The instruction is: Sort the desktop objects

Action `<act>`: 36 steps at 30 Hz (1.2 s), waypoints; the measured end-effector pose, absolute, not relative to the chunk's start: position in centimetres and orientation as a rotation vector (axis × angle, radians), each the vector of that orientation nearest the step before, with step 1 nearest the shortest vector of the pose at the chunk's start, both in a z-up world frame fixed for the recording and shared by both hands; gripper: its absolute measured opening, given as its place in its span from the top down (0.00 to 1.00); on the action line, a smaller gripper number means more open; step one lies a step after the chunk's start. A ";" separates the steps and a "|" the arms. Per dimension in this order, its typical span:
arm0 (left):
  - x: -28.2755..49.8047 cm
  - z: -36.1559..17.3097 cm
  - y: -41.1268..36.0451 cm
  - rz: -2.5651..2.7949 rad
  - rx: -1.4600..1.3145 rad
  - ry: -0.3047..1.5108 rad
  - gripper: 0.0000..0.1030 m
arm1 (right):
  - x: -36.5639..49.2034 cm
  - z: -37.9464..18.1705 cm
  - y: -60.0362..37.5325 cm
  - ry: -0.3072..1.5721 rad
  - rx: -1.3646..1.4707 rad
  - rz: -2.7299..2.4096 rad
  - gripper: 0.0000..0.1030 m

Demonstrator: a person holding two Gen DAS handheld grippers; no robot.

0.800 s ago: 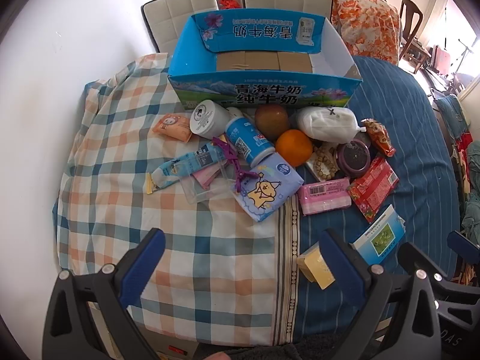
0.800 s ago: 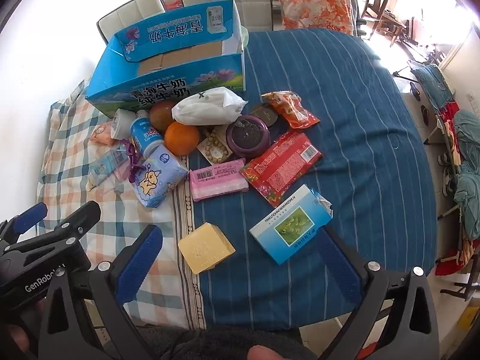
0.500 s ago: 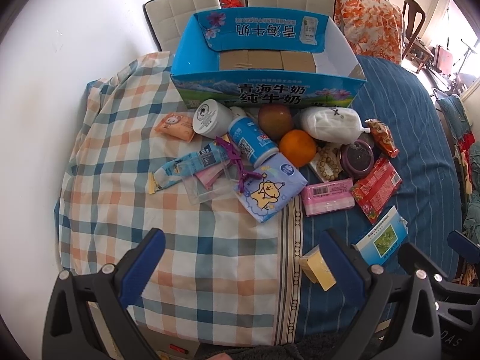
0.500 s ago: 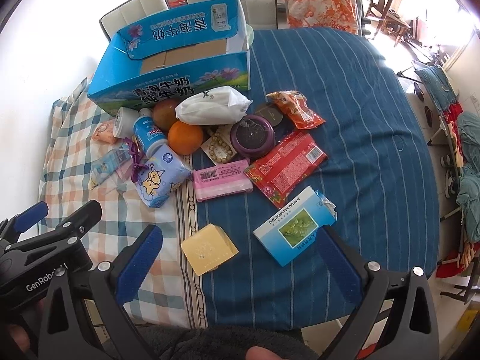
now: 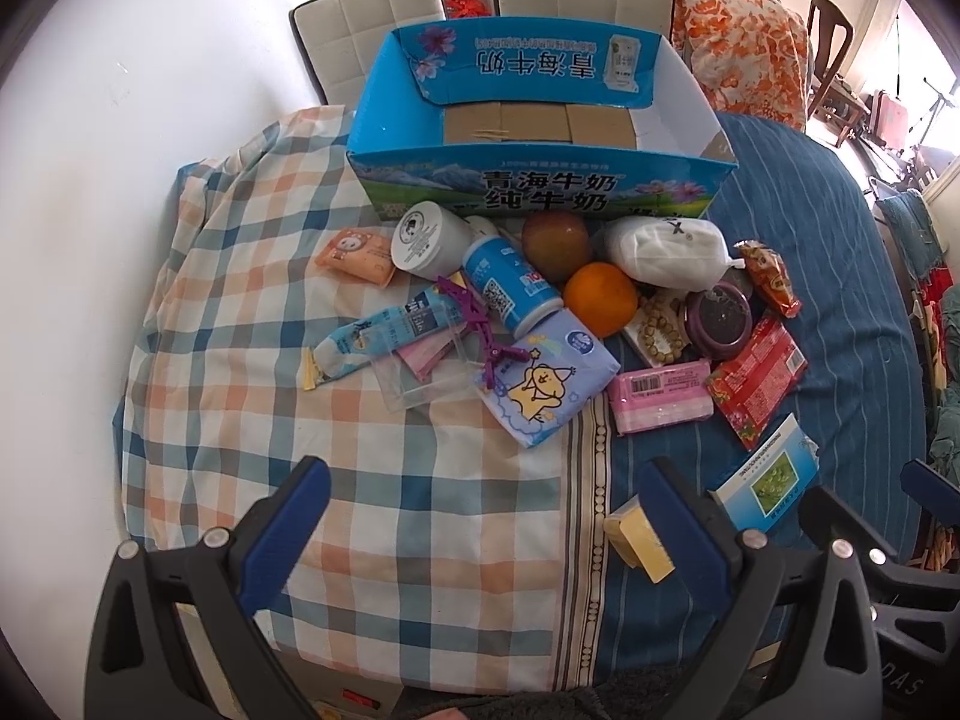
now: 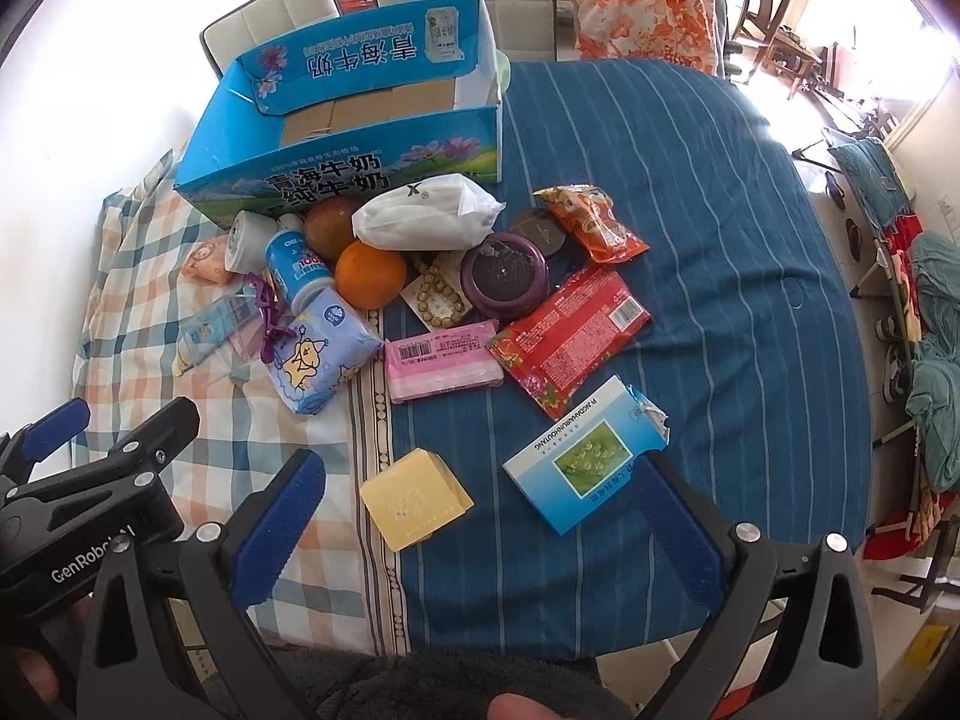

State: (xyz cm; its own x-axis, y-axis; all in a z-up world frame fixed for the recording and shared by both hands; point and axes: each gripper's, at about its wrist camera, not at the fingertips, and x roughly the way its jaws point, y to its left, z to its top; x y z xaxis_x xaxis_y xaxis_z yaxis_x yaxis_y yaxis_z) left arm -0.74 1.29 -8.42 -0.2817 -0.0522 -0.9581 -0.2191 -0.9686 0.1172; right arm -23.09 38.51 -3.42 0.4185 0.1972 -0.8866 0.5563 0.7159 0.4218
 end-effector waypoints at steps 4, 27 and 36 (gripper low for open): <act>-0.7 -8.5 1.4 2.406 -1.810 0.351 0.00 | -23.3 -3.2 38.6 1.137 0.753 -0.250 0.00; -5.2 -17.8 3.3 2.168 -1.816 0.459 0.01 | -22.9 -12.8 33.4 1.278 0.791 -0.030 0.00; -8.1 -24.4 7.2 2.099 -1.796 0.648 0.00 | -23.9 -23.8 32.9 1.505 0.885 -0.097 0.00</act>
